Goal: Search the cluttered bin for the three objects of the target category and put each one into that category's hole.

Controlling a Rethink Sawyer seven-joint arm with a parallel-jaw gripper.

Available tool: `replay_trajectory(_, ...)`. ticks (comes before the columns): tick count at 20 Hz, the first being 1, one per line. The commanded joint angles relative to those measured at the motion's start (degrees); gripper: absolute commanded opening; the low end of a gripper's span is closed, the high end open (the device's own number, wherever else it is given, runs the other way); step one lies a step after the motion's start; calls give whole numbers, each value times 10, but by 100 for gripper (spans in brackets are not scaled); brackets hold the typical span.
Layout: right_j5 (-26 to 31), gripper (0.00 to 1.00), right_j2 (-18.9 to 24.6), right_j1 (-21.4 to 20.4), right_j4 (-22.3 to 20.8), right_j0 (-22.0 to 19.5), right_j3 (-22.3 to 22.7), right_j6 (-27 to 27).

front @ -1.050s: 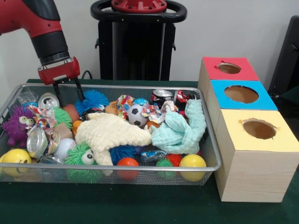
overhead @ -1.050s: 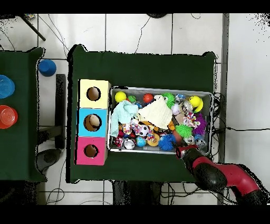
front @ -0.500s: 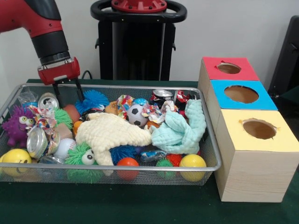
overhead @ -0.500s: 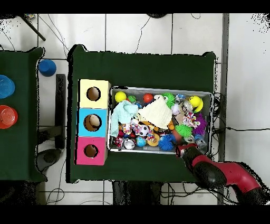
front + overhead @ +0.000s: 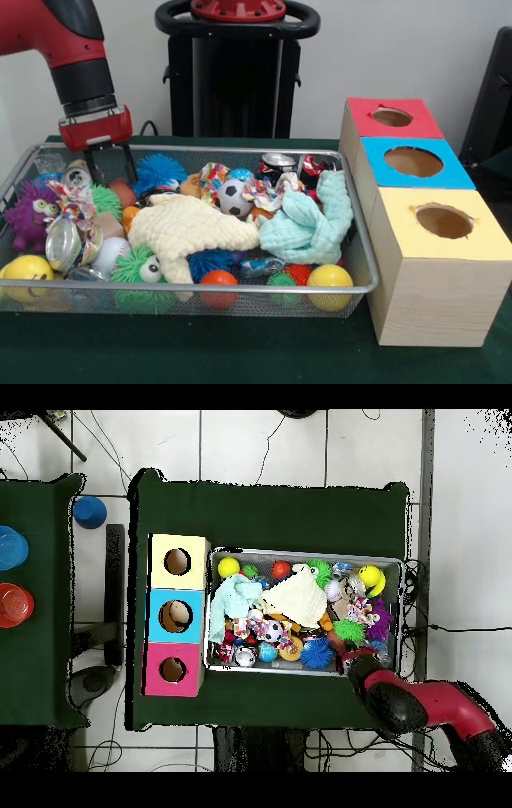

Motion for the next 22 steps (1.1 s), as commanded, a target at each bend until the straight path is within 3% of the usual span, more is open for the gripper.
replay_trajectory(1, 0, 0, 8, 0, -42, -14, -107, -144)
replay_trajectory(9, 9, 0, 12, 5, -36, -16, -107, -153)
replay_trajectory(14, 7, 0, 12, 4, -41, -21, -91, -158)
replay_trajectory(22, 36, 0, 12, -21, -6, -17, -47, -139)
